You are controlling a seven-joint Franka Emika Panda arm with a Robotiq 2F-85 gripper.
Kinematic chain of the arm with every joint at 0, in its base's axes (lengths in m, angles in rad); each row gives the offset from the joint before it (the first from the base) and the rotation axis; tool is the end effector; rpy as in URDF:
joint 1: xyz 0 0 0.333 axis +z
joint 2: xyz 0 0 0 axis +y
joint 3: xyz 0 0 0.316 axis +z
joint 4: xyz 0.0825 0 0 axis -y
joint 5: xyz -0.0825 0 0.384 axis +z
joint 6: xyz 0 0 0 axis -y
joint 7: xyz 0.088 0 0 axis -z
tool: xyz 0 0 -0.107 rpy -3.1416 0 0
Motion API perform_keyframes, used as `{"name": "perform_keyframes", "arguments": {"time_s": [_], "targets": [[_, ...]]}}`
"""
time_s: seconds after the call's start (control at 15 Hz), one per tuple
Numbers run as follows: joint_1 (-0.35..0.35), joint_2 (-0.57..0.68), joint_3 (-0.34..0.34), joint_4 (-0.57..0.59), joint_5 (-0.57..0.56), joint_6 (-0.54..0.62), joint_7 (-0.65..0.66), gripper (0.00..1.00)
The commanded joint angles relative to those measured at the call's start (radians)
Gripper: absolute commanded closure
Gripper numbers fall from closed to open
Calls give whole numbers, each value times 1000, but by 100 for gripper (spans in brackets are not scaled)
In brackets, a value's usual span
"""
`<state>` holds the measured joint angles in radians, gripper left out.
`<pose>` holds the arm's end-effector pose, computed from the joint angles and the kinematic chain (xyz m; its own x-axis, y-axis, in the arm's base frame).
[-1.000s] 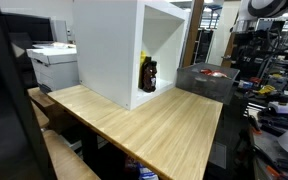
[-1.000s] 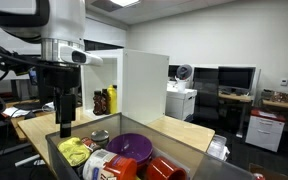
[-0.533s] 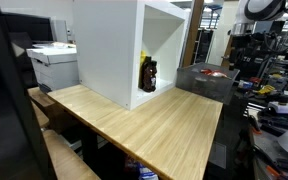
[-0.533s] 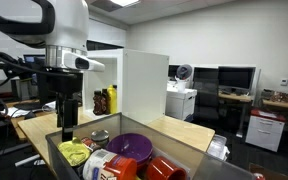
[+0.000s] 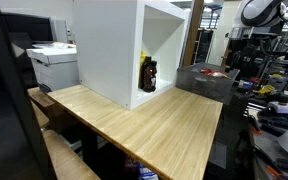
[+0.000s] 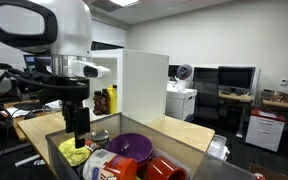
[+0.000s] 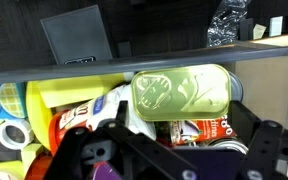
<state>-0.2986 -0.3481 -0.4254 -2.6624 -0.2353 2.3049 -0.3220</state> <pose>0.2989 -0.2599 0.3394 0.9760 -0.2146 -0.0365 -0.2141 -0.9766 0.0178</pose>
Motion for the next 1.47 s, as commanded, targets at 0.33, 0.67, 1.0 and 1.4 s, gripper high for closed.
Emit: {"name": "perform_keyframes", "arguments": {"time_s": [0.33, 0.67, 1.0, 1.4], "targets": [[-1, 108, -28, 11, 135, 7, -145, 0], [-1, 144, -47, 7, 154, -9, -253, 0], [-6, 190, -60, 14, 200, -48, -348, 0], [5, 169, -42, 45, 321, -137, -362, 0]]}}
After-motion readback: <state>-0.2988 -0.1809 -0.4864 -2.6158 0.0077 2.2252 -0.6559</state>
